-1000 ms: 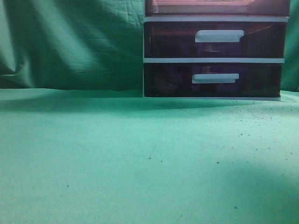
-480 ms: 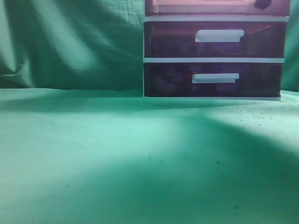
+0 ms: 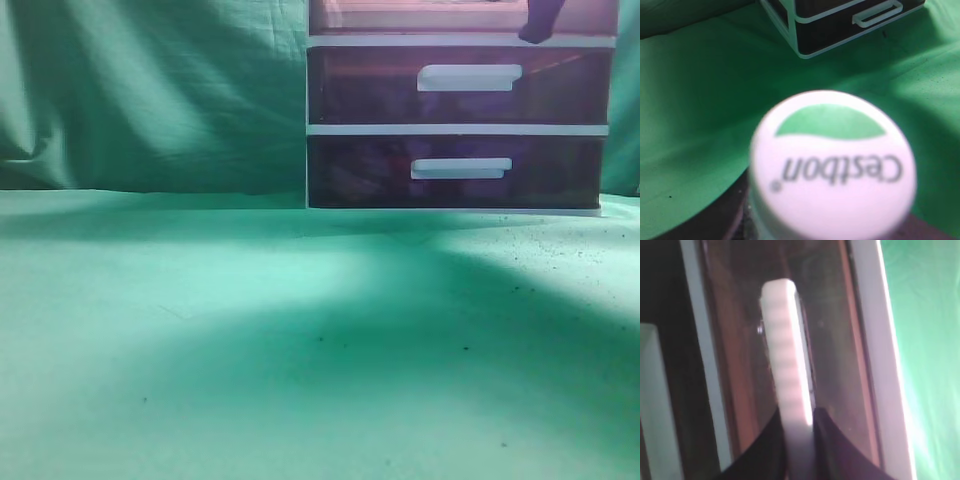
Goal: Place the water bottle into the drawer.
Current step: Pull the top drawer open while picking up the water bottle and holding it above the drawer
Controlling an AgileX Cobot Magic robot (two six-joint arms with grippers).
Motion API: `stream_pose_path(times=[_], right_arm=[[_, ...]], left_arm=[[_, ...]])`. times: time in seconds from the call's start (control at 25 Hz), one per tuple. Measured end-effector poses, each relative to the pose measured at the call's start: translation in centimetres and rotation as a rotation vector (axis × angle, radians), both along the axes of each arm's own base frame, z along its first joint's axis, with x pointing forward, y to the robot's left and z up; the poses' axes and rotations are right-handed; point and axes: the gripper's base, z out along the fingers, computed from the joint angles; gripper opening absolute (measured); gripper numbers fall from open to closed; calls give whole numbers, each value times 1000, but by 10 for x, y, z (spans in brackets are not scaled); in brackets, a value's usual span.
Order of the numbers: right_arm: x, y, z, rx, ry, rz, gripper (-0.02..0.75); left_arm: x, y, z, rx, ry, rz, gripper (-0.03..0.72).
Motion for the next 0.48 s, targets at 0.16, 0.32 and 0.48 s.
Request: stream_pose_path(times=[0.16,0.32,0.48], right_arm=[[-1,1,1,-65,-17,19,91],[-24,5,4,-85,-7,46,91],[-58,11,0,-87,29,74,91]], left_arm=[[6,-4,-5,13,20,0,291],[9,-6,-9,30,26,0,291],[11,-5,-7,48,-3,0,291]])
